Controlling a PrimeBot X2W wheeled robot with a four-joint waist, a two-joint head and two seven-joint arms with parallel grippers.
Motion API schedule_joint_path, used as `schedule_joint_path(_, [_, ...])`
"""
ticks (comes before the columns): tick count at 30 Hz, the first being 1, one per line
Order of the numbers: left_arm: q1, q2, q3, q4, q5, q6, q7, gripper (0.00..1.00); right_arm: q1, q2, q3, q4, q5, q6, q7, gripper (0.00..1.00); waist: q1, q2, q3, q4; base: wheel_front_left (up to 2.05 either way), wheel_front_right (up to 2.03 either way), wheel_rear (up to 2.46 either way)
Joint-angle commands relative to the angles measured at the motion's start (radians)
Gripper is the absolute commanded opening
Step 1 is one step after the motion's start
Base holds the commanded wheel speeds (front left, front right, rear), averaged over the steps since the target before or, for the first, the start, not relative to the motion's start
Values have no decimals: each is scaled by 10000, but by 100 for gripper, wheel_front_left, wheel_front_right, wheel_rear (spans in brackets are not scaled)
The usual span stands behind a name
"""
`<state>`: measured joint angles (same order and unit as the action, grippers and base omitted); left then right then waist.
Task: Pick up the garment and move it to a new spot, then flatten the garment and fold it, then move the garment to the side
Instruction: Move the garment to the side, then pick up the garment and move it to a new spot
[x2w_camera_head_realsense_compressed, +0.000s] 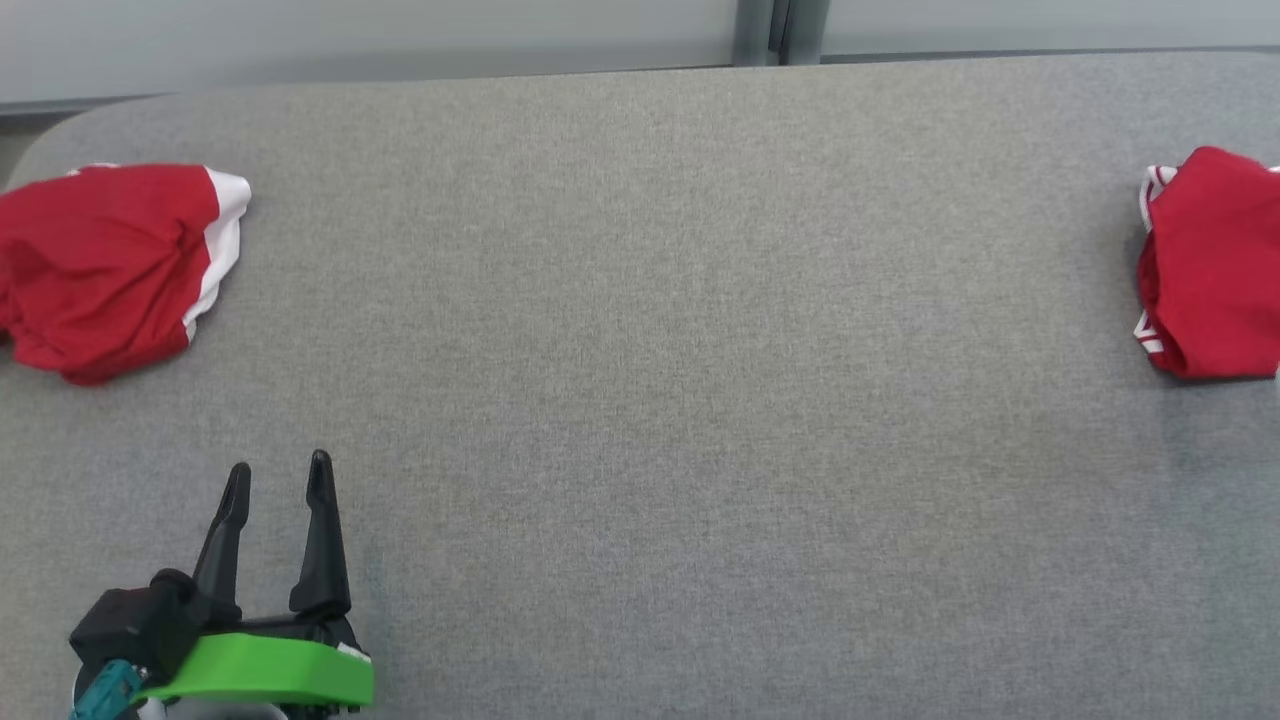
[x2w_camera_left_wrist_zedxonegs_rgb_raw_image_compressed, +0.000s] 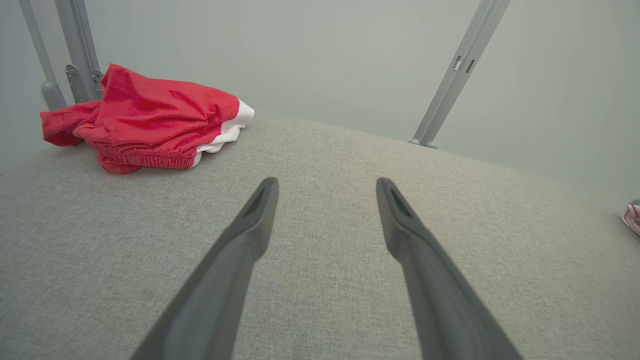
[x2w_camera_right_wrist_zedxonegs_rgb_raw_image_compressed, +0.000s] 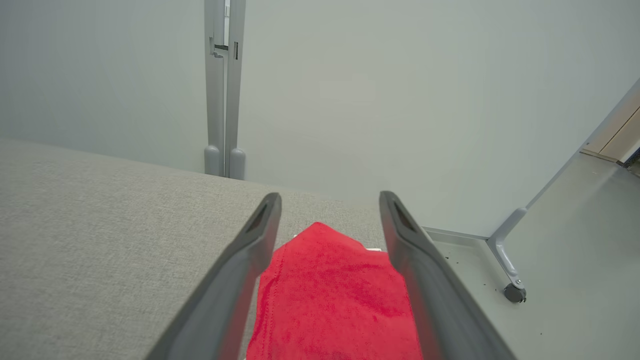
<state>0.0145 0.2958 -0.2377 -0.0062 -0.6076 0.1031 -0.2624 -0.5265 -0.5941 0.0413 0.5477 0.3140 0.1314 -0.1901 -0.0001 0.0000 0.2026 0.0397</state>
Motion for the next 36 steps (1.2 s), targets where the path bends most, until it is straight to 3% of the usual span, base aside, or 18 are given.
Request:
schedule_joint_path(1, [163,-88,46,58,123,-103,-26,100,443,54,37,-224,121,-13,41,100,1,0,-992,-273,0,0,0])
schedule_joint_path(7, [567,-373,33,791,404,-569,-27,100,2764,1027,-5,-1970,390,-13,82,100,1,0,-1564,-197,0,0,0])
schedule_joint_path(10, [530,-500,78,1188,551,-785,-27,100,3615,1689,-118,-2430,-32,-13,-86,100,1,0,-1687,-225,0,0,0])
schedule_joint_path(18, [188,-864,380,2189,884,-1309,-16,100,4922,3399,320,-2767,-1320,-14,-692,100,1,0,-1938,-149,0,0,0])
schedule_joint_path(22, [56,-1007,486,2691,1090,-1630,-16,100,5222,4147,0,-3053,-1745,-14,-749,100,1,0,-2101,33,0,0,0])
schedule_joint_path(36, [-152,-1514,1009,3622,1833,-2141,-17,100,6095,4892,-1104,-3326,-2850,-14,-754,100,1,0,-2406,436,0,0,0])
